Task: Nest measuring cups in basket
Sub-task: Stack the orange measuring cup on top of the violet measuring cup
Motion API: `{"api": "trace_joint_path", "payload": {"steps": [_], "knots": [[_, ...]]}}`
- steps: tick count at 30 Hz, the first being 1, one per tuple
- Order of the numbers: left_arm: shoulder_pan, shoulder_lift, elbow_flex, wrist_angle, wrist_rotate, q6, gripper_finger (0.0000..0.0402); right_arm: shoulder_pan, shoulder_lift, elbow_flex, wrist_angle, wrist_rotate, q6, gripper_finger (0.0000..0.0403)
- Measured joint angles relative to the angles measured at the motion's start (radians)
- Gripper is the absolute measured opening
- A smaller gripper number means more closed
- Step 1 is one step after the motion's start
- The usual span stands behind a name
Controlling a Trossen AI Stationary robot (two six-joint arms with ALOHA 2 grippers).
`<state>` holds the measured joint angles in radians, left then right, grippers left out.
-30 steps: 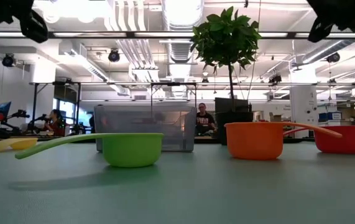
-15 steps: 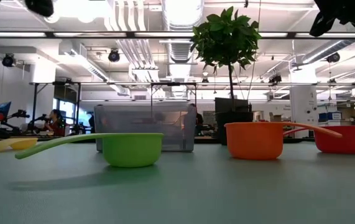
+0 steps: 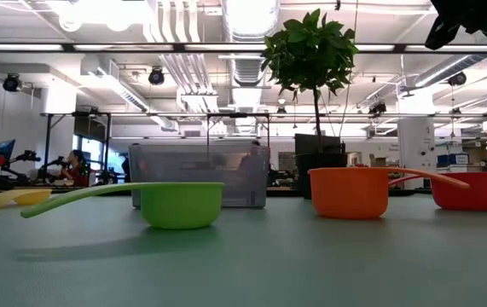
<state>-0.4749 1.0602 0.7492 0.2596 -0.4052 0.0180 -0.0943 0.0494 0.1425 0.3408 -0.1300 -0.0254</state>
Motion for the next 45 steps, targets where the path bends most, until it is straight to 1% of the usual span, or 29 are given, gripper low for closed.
{"api": "trace_joint_path", "payload": {"steps": [2, 6, 12, 15, 20, 22, 26, 29, 35, 40, 43, 45], "knots": [[0.001, 0.081, 0.083, -0.119, -0.001, -0.016, 0.0000, 0.000, 0.000, 0.000, 0.000, 0.000, 0.000, 0.0009], [0.007, 0.245, 0.248, -0.301, -0.001, -0.016, 0.0000, 0.000, 0.000, 0.000, 0.000, 0.000, 0.000, 0.0009], [0.061, 0.467, 0.472, -0.539, 0.007, -0.005, 0.0000, 0.000, 0.000, 0.000, 0.000, 0.000, 0.016, 0.0009], [0.092, 0.561, 0.560, -0.596, 0.054, 0.017, 0.0000, 0.000, 0.000, 0.000, 0.000, 0.000, 0.029, 0.0009], [0.131, 0.693, 0.671, -0.635, 0.132, 0.072, 0.0000, 0.000, 0.000, 0.000, 0.000, 0.000, 0.033, 0.0009], [0.139, 0.736, 0.710, -0.644, 0.143, 0.087, 0.0000, 0.000, 0.000, 0.000, 0.000, 0.000, 0.033, 0.0009], [0.143, 0.807, 0.770, -0.653, 0.145, 0.112, 0.0000, 0.000, 0.000, 0.000, 0.000, 0.000, 0.033, 0.0009], [0.142, 0.836, 0.793, -0.653, 0.176, 0.120, 0.0000, 0.000, 0.000, 0.000, 0.000, 0.000, 0.034, 0.0009], [0.149, 0.869, 0.792, -0.603, 0.189, 0.120, 0.0000, 0.000, -0.001, 0.001, 0.005, 0.000, 0.052, 0.0009], [0.163, 0.927, 0.791, -0.530, 0.188, 0.076, 0.0001, 0.000, -0.002, 0.001, 0.009, -0.001, 0.051, 0.0009], [0.170, 0.965, 0.797, -0.515, 0.186, 0.061, 0.0011, 0.000, -0.002, 0.001, 0.009, -0.001, 0.051, 0.0009], [0.178, 0.985, 0.800, -0.523, 0.181, 0.039, 0.0024, 0.000, -0.002, 0.001, 0.009, 0.000, 0.052, 0.0009]]}}
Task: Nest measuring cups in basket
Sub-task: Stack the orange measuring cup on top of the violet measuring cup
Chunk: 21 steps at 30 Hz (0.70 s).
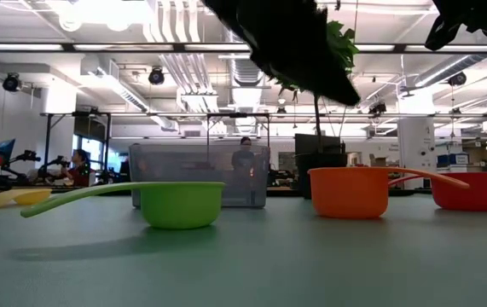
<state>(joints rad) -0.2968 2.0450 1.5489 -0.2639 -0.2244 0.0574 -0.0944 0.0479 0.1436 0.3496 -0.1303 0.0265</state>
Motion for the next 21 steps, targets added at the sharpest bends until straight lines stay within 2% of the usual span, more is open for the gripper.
{"api": "trace_joint_path", "payload": {"steps": [4, 7, 12, 16, 21], "knots": [[0.013, 0.026, 0.008, 0.004, -0.003, -0.015, 0.0064, 0.000, 0.000, 0.000, -0.001, 0.000, 0.000, 0.0009], [0.021, 0.053, 0.008, 0.015, -0.042, -0.011, 0.0100, 0.000, 0.000, 0.000, -0.002, 0.000, 0.000, 0.0009], [0.025, 0.091, 0.008, 0.043, -0.059, 0.044, 0.0147, 0.000, 0.000, 0.000, -0.002, 0.000, 0.000, 0.0009], [0.025, 0.107, 0.009, 0.046, -0.054, 0.049, 0.0167, 0.000, 0.000, 0.000, -0.004, 0.000, -0.001, 0.0009], [0.037, 0.114, 0.009, 0.051, -0.054, 0.050, 0.0171, 0.000, 0.000, 0.000, -0.005, 0.001, -0.003, 0.0009]]}}
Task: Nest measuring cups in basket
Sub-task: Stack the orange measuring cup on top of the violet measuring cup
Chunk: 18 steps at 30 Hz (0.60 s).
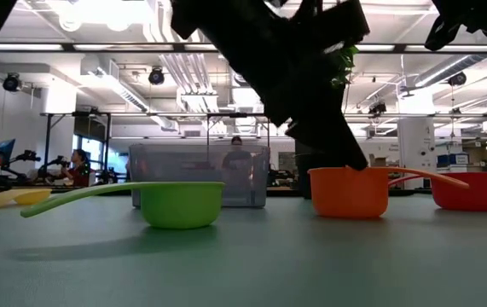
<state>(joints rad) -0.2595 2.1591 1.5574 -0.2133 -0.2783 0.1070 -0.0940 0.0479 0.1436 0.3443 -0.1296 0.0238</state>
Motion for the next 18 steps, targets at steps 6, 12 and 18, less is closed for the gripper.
{"api": "trace_joint_path", "payload": {"steps": [6, 12, 18], "knots": [[0.007, 0.001, -0.013, -0.006, 0.000, 0.000, 0.0155, 0.000, 0.000, 0.000, 0.000, 0.000, -0.003, 0.0009], [0.007, 0.001, -0.028, -0.013, 0.011, -0.015, 0.0122, 0.000, 0.000, 0.000, 0.000, 0.000, -0.012, 0.0009], [0.009, 0.001, -0.035, -0.012, 0.034, -0.022, 0.0083, 0.000, 0.000, 0.000, -0.002, 0.000, -0.016, 0.0009]]}}
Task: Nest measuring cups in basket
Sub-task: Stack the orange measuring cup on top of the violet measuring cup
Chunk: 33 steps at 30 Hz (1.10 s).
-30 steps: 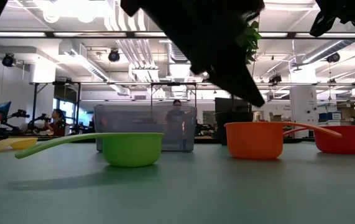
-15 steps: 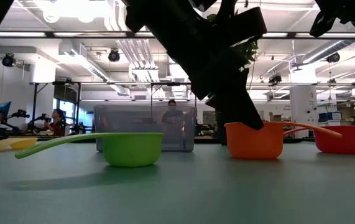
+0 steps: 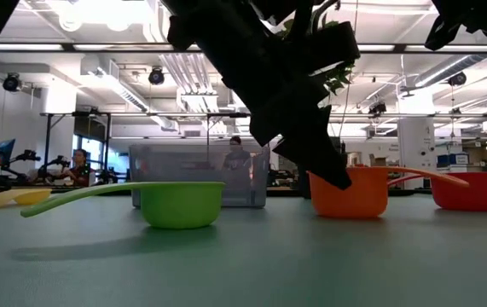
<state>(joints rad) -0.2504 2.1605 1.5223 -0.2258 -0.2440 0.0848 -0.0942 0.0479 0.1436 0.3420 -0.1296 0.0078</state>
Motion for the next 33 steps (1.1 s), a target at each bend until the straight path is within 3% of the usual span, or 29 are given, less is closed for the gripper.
{"api": "trace_joint_path", "payload": {"steps": [8, 18, 25, 33], "knots": [[0.000, 0.000, 0.000, 0.001, 0.000, -0.008, 0.0012, 0.000, 0.000, 0.000, -0.001, 0.000, -0.005, 0.0009], [-0.008, -0.002, 0.027, 0.006, 0.028, -0.008, 0.0003, 0.000, 0.000, 0.000, -0.001, 0.000, -0.008, 0.0009], [-0.018, -0.029, 0.141, -0.094, 0.051, -0.002, 0.0001, 0.000, 0.000, 0.000, -0.003, 0.000, -0.001, 0.0009], [-0.076, -0.048, 0.363, -0.328, 0.078, -0.147, 0.0001, 0.000, 0.000, 0.000, 0.002, 0.000, 0.004, 0.0009]]}}
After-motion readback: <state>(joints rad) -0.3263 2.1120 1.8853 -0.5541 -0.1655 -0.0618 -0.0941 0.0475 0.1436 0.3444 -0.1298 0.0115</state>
